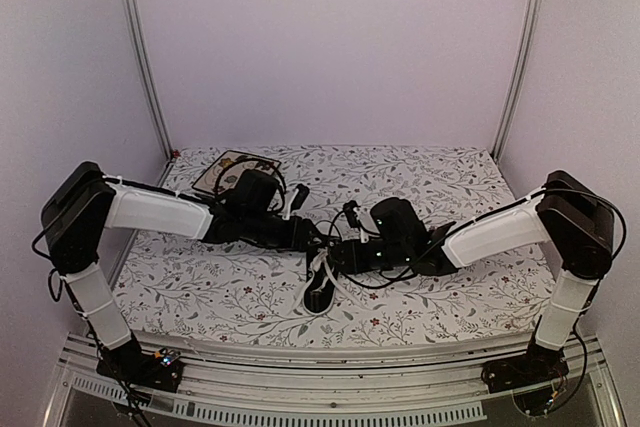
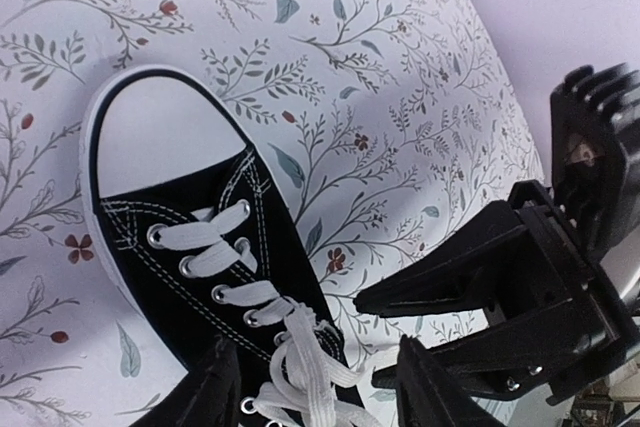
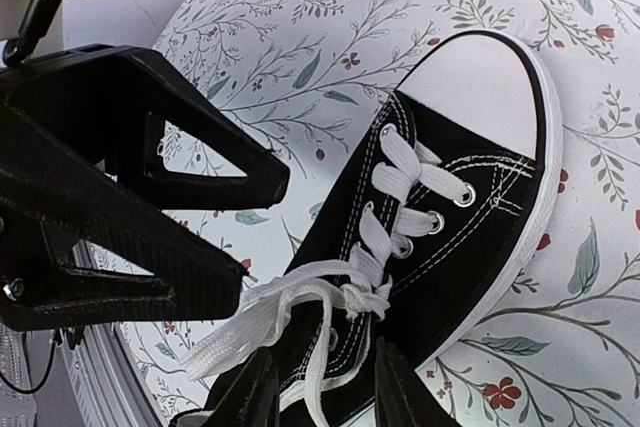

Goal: Tie the shoes

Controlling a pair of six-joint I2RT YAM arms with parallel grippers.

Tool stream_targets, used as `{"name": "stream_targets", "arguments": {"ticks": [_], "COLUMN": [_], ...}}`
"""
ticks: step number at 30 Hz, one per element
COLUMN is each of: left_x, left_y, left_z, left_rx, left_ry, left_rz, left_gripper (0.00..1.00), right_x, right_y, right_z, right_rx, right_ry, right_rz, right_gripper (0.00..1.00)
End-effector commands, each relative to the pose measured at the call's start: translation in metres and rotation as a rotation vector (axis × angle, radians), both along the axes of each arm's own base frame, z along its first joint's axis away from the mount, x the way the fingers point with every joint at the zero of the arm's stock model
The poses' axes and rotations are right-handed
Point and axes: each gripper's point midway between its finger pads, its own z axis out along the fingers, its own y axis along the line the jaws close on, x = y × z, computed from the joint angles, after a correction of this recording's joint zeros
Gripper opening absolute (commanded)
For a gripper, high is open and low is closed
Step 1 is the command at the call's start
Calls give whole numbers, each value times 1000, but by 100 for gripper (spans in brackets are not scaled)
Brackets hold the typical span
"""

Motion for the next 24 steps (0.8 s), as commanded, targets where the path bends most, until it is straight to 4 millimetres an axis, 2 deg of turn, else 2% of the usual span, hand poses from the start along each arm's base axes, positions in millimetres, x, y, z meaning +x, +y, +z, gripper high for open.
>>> {"name": "stream_targets", "arguments": {"ticks": [1, 6, 12, 19, 22, 24], "left_x": [-11, -22, -39, -50, -49, -46], "left_y": [2, -1, -1, 14, 15, 13], "left_z": [-18, -22, -25, -42, -34, -25], "left_rx": [105, 115, 126, 189, 176, 157], "left_ry": [23, 46, 58, 84, 65, 46], "left_rz": [-63, -83, -108, -74, -63, -55], "left_gripper": [54, 52, 56, 45, 45, 52], "right_x": [0, -10, -19, -17, -16, -16], "right_y": [5, 4, 10, 8, 9, 9], "right_z": [-7, -15, -27, -35, -33, -31], "right_rx": [-18, -38, -59, -85, -86, -83], "right_ry": [-6, 3, 19, 28, 22, 20], "right_rz": [16, 32, 44, 18, 17, 17], "right_gripper": [36, 43, 45, 40, 37, 38]}}
